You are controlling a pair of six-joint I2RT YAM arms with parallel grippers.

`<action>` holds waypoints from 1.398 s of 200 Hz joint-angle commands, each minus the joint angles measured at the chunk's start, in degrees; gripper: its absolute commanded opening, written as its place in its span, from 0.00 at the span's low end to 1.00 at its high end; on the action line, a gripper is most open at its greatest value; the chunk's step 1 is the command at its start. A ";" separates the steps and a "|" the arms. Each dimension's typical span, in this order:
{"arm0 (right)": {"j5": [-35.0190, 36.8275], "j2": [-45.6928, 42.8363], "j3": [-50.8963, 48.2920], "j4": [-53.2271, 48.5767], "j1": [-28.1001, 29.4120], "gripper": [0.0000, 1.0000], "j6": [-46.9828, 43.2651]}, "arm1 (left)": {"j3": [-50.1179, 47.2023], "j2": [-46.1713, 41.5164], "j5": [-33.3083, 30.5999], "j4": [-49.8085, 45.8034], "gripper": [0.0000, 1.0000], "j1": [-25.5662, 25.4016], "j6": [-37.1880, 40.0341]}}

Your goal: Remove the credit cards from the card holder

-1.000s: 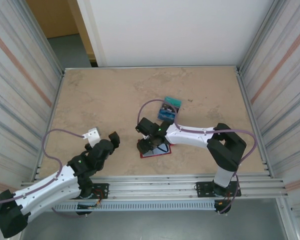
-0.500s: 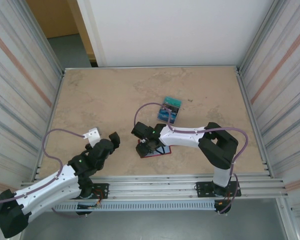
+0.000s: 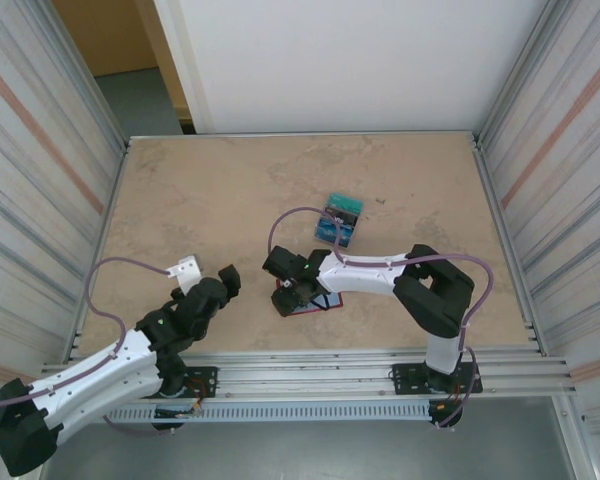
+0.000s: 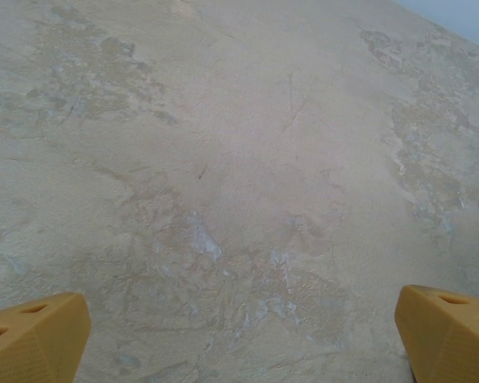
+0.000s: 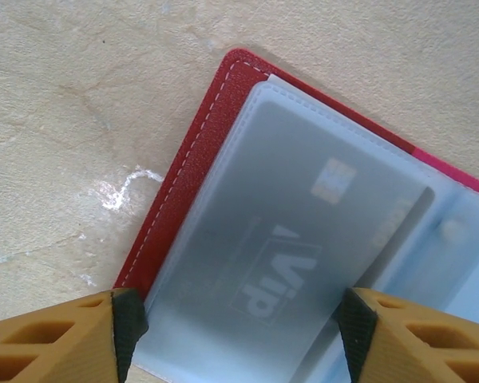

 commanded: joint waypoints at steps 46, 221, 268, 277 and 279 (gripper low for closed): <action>1.76 2.57 -1.48 -0.34 1.17 0.65 0.35 | 2.54 0.76 0.26 -1.80 0.99 0.42 1.21; -1.37 -1.48 -4.67 2.60 -1.83 0.40 1.27 | 5.30 3.77 2.85 -0.37 0.99 0.36 5.02; 5.10 -3.21 -3.31 0.08 -1.13 0.42 2.28 | 8.49 7.11 3.91 0.46 0.99 0.35 8.60; 5.91 -3.73 -3.52 0.01 -1.07 0.43 2.49 | 9.04 8.04 3.91 0.74 0.99 0.40 8.96; 6.03 -3.88 -3.55 -0.03 -1.07 0.43 2.50 | 9.14 8.24 3.98 0.82 0.99 0.39 9.09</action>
